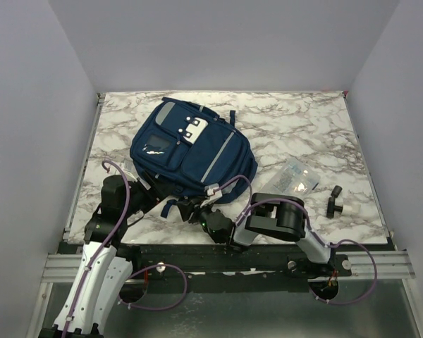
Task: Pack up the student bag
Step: Zip the student bag at the center of the board.
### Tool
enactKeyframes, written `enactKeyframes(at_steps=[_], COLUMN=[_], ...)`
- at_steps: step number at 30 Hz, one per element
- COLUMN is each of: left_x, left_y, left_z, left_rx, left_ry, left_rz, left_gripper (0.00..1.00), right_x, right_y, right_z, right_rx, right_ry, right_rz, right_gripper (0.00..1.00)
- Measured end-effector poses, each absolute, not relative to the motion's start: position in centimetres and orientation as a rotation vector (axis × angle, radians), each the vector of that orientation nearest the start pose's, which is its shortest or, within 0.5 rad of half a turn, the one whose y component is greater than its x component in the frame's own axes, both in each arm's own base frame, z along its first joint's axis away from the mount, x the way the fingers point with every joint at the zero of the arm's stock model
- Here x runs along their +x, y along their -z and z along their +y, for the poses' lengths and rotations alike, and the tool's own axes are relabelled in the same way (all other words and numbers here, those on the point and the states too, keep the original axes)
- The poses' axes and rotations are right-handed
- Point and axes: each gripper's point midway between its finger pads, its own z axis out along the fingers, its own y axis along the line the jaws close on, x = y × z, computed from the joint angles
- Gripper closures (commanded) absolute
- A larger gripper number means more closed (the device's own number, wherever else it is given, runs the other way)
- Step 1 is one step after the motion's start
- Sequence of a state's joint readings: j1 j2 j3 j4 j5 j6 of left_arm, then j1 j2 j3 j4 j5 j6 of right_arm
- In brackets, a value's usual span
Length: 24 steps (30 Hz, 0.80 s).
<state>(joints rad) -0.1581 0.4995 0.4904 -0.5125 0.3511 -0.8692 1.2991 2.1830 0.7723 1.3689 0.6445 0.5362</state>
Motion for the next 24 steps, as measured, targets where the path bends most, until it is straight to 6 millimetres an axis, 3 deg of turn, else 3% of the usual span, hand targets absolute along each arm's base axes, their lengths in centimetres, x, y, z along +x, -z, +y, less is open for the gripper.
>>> enactKeyframes(at_steps=[3, 13, 18, 24], left_x=[20.1, 20.3, 21.8, 25.0], left_y=[-16.0, -15.5, -13.5, -8.5], left_z=[-12.3, -12.2, -12.0, -11.0], left_rx=[-0.556, -0.572, -0.642, -0.820], left_ry=[0.965, 0.946, 0.904, 0.861], left_rz=[2.146, 2.163, 2.234, 2.308], left_gripper=[0.25, 0.20, 0.20, 0.27], right_x=[22.2, 22.7, 22.4, 21.5], right_y=[-5.0, -5.2, -4.2, -4.2], right_z=[45.8, 46.0, 45.7, 45.4], right_rx=[-0.122, -0.138, -0.160, -0.218], right_ry=[-0.878, -0.840, -0.827, -0.826], right_rz=[1.665, 1.634, 1.681, 1.753], right_gripper=[0.58, 0.99, 0.99, 0.99])
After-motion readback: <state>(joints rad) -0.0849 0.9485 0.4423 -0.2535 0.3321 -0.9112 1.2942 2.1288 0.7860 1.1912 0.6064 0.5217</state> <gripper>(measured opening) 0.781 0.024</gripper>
